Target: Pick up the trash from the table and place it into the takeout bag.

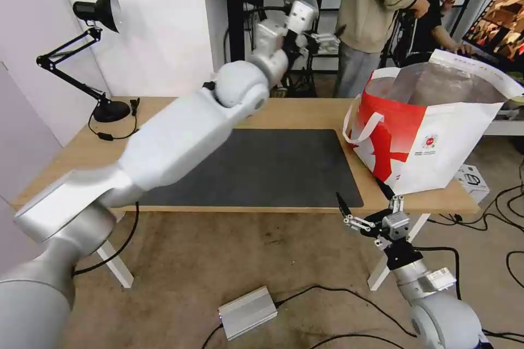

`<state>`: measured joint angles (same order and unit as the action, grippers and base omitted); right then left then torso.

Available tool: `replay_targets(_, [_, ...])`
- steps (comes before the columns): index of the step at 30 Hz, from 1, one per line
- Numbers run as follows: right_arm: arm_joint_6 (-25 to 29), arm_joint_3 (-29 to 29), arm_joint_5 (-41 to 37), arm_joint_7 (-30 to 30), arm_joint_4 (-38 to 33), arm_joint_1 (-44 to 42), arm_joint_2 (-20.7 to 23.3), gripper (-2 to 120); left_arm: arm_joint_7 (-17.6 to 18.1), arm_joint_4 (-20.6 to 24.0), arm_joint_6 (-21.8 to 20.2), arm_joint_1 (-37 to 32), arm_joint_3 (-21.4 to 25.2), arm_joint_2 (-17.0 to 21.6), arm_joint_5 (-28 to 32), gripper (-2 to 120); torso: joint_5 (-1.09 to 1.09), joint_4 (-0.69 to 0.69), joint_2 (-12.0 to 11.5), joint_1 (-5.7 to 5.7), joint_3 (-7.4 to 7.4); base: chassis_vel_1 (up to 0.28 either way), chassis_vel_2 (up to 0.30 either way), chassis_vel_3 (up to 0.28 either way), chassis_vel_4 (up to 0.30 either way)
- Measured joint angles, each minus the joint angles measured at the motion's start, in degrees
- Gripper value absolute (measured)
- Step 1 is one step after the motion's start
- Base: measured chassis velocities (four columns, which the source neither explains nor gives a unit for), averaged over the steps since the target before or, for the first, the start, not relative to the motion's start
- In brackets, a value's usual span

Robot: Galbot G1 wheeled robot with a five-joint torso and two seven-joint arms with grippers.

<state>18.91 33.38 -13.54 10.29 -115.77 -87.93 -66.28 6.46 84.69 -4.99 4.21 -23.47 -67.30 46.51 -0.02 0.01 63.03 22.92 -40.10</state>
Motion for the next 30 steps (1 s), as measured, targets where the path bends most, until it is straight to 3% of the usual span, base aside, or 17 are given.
replay_targets(9, [0.00, 0.00, 0.00, 0.00, 0.00, 0.00, 0.00, 100, 0.09, 5.99, 2.32, -7.80, 5.31, 4.89, -1.12, 95, 0.00, 0.00, 0.00, 0.00, 0.00, 0.000, 0.000, 0.000, 0.000])
replay_targets(13, [0.00, 0.01, 0.00, 0.00, 0.00, 0.00, 0.00, 100, -0.06, 11.26, 3.16, -15.06, 10.31, 8.50, -3.44, 95, 0.01, -0.01, 0.00, 0.00, 0.00, 0.000, 0.000, 0.000, 0.000])
replay_targets(17, [0.00, 0.00, 0.00, -0.01, 0.00, 0.00, 0.00, 100, -1.26, 14.88, 3.58, -19.52, 13.97, 11.19, -5.34, 95, 0.01, 0.00, 0.00, 0.00, 0.00, 0.000, 0.000, 0.000, 0.000])
replay_targets(20, [0.00, 0.00, 0.00, 0.00, 0.00, 0.00, 0.00, 100, -4.46, 18.79, 4.81, -25.17, 18.49, 13.69, -8.51, 95, 0.01, 0.00, 0.00, -0.01, 0.00, 0.000, 0.000, 0.000, 0.000])
replay_targets(30, [0.00, 0.00, 0.00, 0.00, 0.00, 0.00, 0.01, 100, -6.27, 26.62, 6.95, -40.36, 28.64, 14.73, -14.32, 96, 0.01, 0.00, 0.00, -0.01, 0.01, 0.000, 0.000, 0.000, 0.000])
